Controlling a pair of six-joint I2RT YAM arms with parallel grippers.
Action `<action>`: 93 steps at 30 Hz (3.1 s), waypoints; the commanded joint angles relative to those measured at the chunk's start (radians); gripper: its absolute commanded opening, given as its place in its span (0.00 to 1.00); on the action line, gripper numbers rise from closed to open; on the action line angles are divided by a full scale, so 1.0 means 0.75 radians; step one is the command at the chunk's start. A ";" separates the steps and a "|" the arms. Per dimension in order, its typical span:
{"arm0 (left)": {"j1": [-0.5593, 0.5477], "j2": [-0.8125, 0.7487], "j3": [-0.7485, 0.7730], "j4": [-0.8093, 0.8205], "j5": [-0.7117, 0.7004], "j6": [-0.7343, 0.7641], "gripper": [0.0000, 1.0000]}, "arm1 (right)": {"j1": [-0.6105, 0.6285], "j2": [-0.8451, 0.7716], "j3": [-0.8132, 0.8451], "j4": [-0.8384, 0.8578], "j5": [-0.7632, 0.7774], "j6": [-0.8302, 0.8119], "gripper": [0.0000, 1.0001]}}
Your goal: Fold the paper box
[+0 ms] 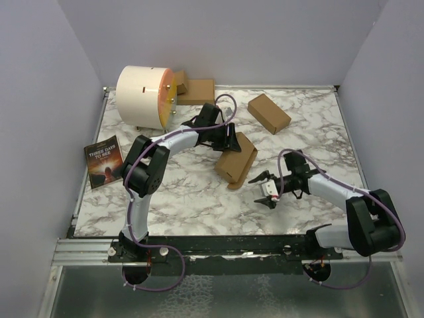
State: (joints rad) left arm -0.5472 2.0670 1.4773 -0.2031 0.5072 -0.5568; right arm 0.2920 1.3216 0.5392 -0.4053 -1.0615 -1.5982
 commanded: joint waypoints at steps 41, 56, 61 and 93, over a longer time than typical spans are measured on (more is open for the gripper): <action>0.004 0.091 -0.069 -0.079 -0.067 -0.032 0.19 | 0.580 0.187 -0.262 1.232 0.700 0.558 0.26; 0.021 0.077 -0.114 -0.026 -0.042 -0.050 0.19 | 0.591 0.231 -0.253 1.290 0.795 0.607 0.10; 0.030 0.067 -0.141 0.002 -0.023 -0.061 0.19 | 0.590 0.220 -0.253 1.301 0.820 0.638 0.07; 0.103 0.015 -0.293 0.153 0.056 -0.125 0.18 | 0.495 0.103 -0.185 0.980 0.683 0.773 0.01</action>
State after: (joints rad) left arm -0.4774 2.0476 1.3014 0.0437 0.6197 -0.7174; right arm 0.6807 1.4197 0.3756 0.4084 -0.5106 -1.0294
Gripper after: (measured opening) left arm 0.532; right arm 0.015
